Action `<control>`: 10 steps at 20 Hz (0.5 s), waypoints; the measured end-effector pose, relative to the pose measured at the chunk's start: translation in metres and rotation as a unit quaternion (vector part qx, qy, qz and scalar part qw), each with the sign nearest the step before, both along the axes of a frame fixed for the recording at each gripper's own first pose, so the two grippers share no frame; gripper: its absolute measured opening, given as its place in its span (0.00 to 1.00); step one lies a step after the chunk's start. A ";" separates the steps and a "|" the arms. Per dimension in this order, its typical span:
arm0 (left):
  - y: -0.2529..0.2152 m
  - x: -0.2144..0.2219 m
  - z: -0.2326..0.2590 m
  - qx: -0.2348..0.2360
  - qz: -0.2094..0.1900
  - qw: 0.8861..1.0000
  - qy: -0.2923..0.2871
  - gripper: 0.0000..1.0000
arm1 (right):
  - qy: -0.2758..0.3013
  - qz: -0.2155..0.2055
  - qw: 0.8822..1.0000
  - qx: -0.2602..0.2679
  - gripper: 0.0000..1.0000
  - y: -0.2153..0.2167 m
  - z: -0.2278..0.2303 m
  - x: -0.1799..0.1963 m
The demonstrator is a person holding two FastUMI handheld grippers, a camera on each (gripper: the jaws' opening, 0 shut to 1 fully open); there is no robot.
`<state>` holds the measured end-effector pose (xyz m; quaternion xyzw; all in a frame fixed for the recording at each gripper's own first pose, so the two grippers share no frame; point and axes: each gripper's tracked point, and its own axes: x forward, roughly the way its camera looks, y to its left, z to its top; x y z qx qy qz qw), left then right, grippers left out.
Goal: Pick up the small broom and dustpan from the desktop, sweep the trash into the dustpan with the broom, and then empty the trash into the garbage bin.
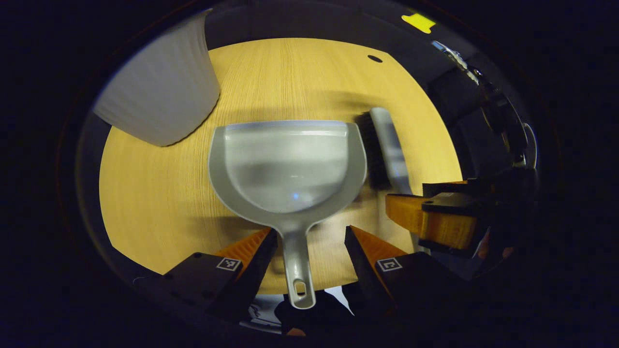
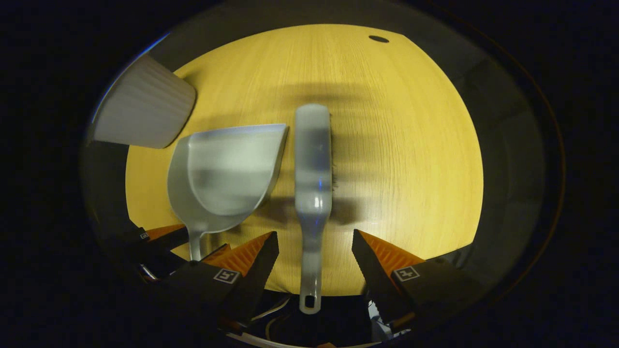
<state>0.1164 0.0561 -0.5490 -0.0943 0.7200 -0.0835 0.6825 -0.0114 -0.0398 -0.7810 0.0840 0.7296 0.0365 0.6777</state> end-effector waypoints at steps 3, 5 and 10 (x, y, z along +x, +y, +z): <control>0.004 0.008 0.041 -0.022 0.014 0.996 -0.082 0.85 | -0.120 0.014 0.993 -0.017 0.98 -0.003 0.050 0.024; 0.012 0.017 0.075 -0.017 0.019 0.987 -0.161 0.85 | -0.211 0.007 0.977 -0.029 0.98 -0.005 0.099 0.047; 0.020 0.022 0.153 -0.036 0.024 0.936 -0.351 0.85 | -0.425 -0.016 0.902 -0.071 0.98 -0.017 0.214 0.070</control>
